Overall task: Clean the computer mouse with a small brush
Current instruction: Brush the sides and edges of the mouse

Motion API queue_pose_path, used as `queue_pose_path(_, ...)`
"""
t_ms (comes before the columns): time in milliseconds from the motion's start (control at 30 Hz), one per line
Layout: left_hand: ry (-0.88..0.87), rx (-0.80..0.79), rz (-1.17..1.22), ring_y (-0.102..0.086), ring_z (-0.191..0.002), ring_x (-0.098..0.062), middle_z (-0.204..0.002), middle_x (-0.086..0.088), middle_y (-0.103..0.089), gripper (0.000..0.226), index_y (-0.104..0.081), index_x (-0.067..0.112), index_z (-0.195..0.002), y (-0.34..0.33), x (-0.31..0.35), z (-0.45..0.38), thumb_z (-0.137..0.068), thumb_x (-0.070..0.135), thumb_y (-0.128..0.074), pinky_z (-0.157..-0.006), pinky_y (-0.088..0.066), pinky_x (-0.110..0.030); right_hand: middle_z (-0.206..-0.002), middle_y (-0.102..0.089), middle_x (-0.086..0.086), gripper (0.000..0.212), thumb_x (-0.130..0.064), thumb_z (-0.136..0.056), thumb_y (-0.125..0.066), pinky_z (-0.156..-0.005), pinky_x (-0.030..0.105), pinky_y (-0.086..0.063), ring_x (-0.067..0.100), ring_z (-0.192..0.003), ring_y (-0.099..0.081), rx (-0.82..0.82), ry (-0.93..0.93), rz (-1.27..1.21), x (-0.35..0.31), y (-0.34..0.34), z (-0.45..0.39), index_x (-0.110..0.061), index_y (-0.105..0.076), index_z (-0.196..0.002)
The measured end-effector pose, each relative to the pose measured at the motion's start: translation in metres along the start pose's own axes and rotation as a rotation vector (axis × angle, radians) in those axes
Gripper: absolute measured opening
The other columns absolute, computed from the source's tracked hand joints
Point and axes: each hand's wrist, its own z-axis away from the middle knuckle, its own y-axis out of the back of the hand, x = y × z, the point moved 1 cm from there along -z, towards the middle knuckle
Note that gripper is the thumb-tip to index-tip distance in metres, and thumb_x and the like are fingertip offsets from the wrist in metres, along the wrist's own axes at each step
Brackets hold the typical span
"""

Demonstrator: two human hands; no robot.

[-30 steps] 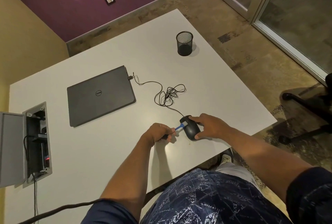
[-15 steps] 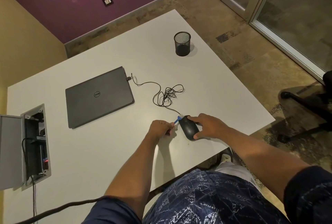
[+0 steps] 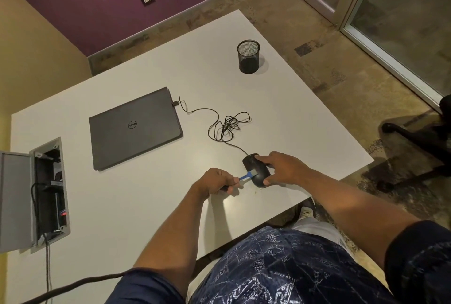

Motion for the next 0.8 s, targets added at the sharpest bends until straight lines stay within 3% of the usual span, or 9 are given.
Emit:
queue_pose_path(67, -0.034, -0.040, -0.030, -0.066, -0.051, -0.004, -0.062, -0.001, -0.074, 0.027, -0.074, -0.018, -0.092, -0.004, -0.001, 0.001, -0.092, 0.010, -0.073, -0.048, -0.046, -0.012, -0.112, -0.051, -0.002, 0.086, -0.044, -0.082, -0.076, -0.087, 0.033, -0.048, 0.021, -0.108, -0.058, -0.018, 0.007, 0.024, -0.001, 0.002, -0.001, -0.038, -0.031, -0.155)
queue_pose_path(167, -0.074, -0.082, -0.078, -0.073, -0.070, -0.016, -0.079, -0.011, -0.077, 0.021, -0.079, 0.002, -0.070, -0.012, -0.001, 0.002, -0.089, 0.009, -0.077, -0.072, -0.058, -0.026, -0.120, -0.057, 0.006, 0.074, -0.032, -0.090, -0.070, -0.100, 0.040, -0.048, 0.024, -0.116, -0.059, -0.042, -0.012, -0.030, -0.002, 0.005, -0.003, -0.035, -0.035, -0.155)
queue_pose_path(267, -0.084, -0.149, -0.210, -0.070, -0.077, -0.022, -0.080, -0.018, -0.076, 0.008, -0.082, 0.005, -0.079, -0.019, 0.002, 0.004, -0.085, 0.007, -0.077, -0.082, -0.059, -0.034, -0.123, -0.058, 0.008, 0.068, -0.026, -0.093, -0.068, -0.105, 0.042, -0.046, 0.025, -0.119, -0.059, -0.034, -0.024, -0.064, -0.002, 0.007, -0.004, -0.034, -0.038, -0.154)
queue_pose_path(333, -0.086, -0.206, -0.292, -0.069, -0.077, -0.021, -0.083, -0.018, -0.078, 0.011, -0.081, 0.007, -0.076, -0.023, 0.005, 0.004, -0.082, 0.002, -0.073, -0.080, -0.059, -0.027, -0.124, -0.058, 0.007, 0.068, -0.026, -0.093, -0.068, -0.106, 0.040, -0.045, 0.024, -0.120, -0.058, -0.032, -0.031, -0.074, -0.003, 0.007, -0.004, -0.033, -0.039, -0.154)
queue_pose_path(400, -0.125, -0.216, -0.258, -0.068, -0.070, -0.016, -0.072, -0.008, -0.078, 0.021, -0.081, 0.015, -0.070, -0.024, 0.008, 0.002, -0.084, 0.001, -0.074, -0.074, -0.058, -0.022, -0.123, -0.058, 0.007, 0.069, -0.025, -0.092, -0.068, -0.105, 0.039, -0.045, 0.023, -0.120, -0.058, -0.030, -0.033, -0.077, -0.003, 0.007, -0.003, -0.033, -0.039, -0.154)
queue_pose_path(533, -0.191, -0.081, -0.181, -0.065, -0.072, -0.018, -0.074, -0.014, -0.074, 0.012, -0.082, 0.002, -0.083, -0.021, 0.011, -0.005, -0.087, 0.013, -0.080, -0.085, -0.058, -0.035, -0.123, -0.058, 0.007, 0.069, -0.025, -0.092, -0.069, -0.104, 0.038, -0.046, 0.022, -0.120, -0.058, -0.024, -0.034, -0.085, -0.003, 0.007, -0.002, -0.032, -0.040, -0.154)
queue_pose_path(633, -0.179, -0.055, -0.326, -0.066, -0.066, -0.010, -0.078, -0.012, -0.078, 0.012, -0.083, 0.005, -0.087, -0.024, 0.009, -0.008, -0.085, 0.015, -0.078, -0.083, -0.057, -0.030, -0.124, -0.059, 0.007, 0.068, -0.026, -0.092, -0.069, -0.103, 0.037, -0.045, 0.022, -0.120, -0.058, -0.025, -0.035, -0.085, -0.004, 0.007, -0.002, -0.032, -0.040, -0.154)
queue_pose_path(700, -0.152, -0.098, -0.445, -0.066, -0.062, -0.004, -0.080, -0.006, -0.080, 0.012, -0.084, 0.007, -0.090, -0.025, 0.008, -0.009, -0.083, 0.013, -0.075, -0.075, -0.056, -0.023, -0.125, -0.059, 0.007, 0.068, -0.026, -0.092, -0.069, -0.104, 0.036, -0.045, 0.022, -0.120, -0.058, -0.026, -0.037, -0.081, -0.004, 0.007, -0.002, -0.032, -0.040, -0.154)
queue_pose_path(800, -0.152, -0.228, -0.299, -0.068, -0.061, -0.004, -0.070, 0.000, -0.077, 0.012, -0.081, 0.000, -0.096, -0.024, 0.006, -0.008, -0.087, 0.004, -0.075, -0.071, -0.057, -0.016, -0.124, -0.059, 0.006, 0.068, -0.026, -0.092, -0.069, -0.103, 0.038, -0.046, 0.022, -0.119, -0.058, -0.027, -0.042, -0.076, -0.004, 0.008, -0.002, -0.032, -0.040, -0.154)
